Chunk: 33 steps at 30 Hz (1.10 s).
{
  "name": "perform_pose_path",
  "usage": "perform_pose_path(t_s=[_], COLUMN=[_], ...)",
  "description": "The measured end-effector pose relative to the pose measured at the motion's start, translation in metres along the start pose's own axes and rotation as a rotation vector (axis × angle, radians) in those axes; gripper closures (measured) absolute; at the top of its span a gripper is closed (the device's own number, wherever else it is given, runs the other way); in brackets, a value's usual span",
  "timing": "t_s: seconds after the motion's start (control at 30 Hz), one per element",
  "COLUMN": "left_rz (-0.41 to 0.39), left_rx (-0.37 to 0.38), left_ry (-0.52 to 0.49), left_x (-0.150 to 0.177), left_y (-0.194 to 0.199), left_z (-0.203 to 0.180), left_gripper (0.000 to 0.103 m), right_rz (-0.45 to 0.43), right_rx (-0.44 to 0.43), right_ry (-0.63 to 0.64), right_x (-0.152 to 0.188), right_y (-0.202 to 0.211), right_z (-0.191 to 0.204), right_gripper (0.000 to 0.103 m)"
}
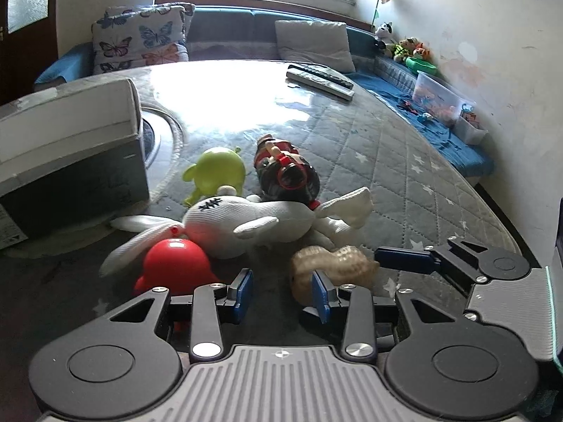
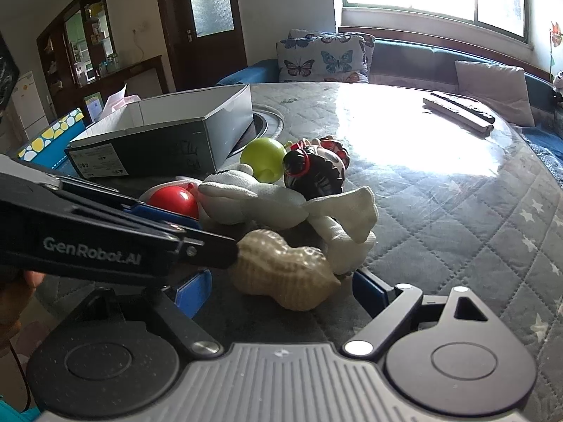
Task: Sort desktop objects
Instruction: 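Lower the left gripper around the tan peanut plush and close it, then lift the peanut plush with the left gripper and carry it into the white box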
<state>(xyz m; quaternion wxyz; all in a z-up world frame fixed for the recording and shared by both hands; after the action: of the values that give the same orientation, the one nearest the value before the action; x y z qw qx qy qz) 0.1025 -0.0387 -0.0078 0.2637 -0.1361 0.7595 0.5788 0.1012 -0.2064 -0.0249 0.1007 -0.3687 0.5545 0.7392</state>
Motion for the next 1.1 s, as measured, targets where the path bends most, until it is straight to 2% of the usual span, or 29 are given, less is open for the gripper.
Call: perform_pose_path(t_s=[0.67, 0.83, 0.87, 1.1], left_rz=[0.036, 0.050, 0.051, 0.021], left_rx=[0.141, 0.171, 0.179, 0.183], left_ry=[0.018, 0.034, 0.036, 0.020], left_x=[-0.010, -0.011, -0.011, -0.007], left_y=[-0.012, -0.017, -0.017, -0.011], left_z=[0.005, 0.008, 0.009, 0.011], left_gripper=[0.064, 0.066, 0.069, 0.070], right_rz=[0.008, 0.008, 0.008, -0.009], right_rx=[-0.031, -0.036, -0.037, -0.045], right_ry=[-0.010, -0.013, -0.013, 0.014], right_x=[-0.004, -0.005, -0.005, -0.011], right_y=[-0.006, -0.007, -0.007, -0.001], right_z=[-0.003, -0.004, -0.004, 0.003], right_gripper=[0.023, 0.034, 0.034, 0.040])
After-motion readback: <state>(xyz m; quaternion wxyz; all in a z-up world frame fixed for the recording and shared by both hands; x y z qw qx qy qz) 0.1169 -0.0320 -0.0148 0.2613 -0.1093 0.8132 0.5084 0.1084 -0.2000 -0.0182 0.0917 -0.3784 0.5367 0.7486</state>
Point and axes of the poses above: each gripper's, at about its wrist camera, not at the fingertips, and y roughly against the way its jaws point, z to its left, x to its underside, the point moved 2 cm from there along -y, roughly the way its jaws point, and after that the axes turned 6 degrees about z, right-handed, at the moved point
